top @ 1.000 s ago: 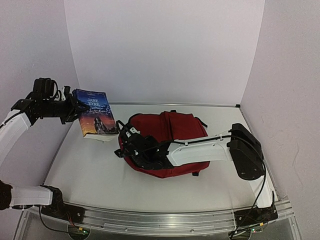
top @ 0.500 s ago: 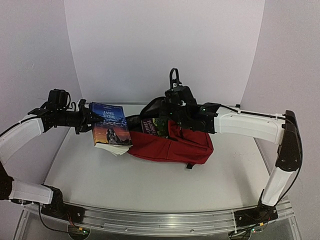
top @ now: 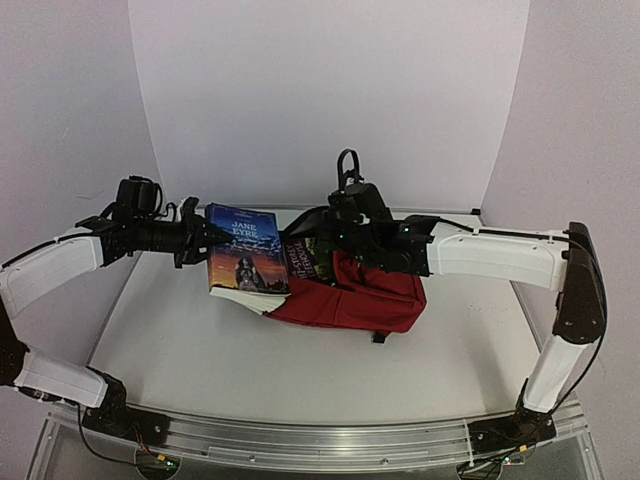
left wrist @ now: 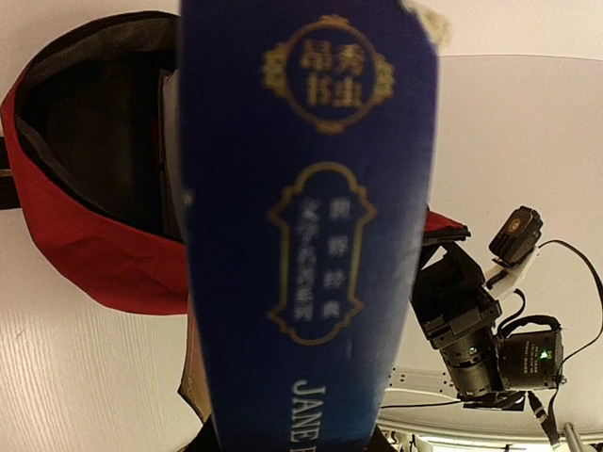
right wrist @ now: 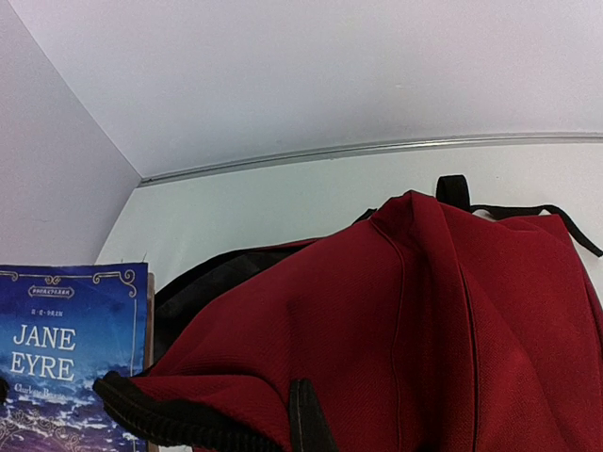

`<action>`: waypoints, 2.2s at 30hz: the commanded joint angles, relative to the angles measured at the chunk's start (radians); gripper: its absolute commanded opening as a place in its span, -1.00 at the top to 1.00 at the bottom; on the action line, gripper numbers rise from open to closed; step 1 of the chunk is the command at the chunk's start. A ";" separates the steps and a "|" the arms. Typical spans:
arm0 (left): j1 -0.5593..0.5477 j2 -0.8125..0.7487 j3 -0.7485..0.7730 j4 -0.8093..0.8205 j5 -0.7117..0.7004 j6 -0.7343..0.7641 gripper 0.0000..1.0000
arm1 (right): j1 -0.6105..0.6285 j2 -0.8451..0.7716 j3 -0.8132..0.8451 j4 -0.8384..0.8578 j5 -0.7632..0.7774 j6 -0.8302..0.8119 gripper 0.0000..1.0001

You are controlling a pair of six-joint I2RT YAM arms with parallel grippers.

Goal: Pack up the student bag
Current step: Place the book in the student bag.

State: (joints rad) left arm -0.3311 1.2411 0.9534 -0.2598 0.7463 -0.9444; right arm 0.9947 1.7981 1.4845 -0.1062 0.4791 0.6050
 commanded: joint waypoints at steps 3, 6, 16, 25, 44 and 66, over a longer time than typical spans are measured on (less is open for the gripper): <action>0.001 -0.154 -0.035 0.079 0.068 -0.058 1.00 | 0.001 -0.045 0.069 0.071 0.067 0.042 1.00; -0.006 -0.170 -0.092 0.092 0.129 -0.080 0.99 | -0.001 -0.036 0.087 0.070 0.072 0.047 1.00; -0.099 -0.083 -0.089 0.229 0.233 -0.099 1.00 | -0.001 -0.050 0.080 0.070 0.051 0.048 1.00; -0.112 0.078 0.003 0.387 0.268 -0.106 0.99 | -0.002 -0.100 0.015 0.088 -0.010 0.015 1.00; -0.089 0.440 0.252 0.633 0.141 -0.122 1.00 | 0.057 -0.243 -0.154 0.178 -0.168 -0.091 1.00; -0.186 0.518 0.175 0.686 0.037 -0.195 1.00 | 0.082 -0.191 -0.109 0.167 -0.022 -0.036 1.00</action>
State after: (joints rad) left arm -0.4689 1.8080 1.1429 0.2823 0.7951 -1.1341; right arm 1.0530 1.6394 1.3061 -0.0460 0.4085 0.5423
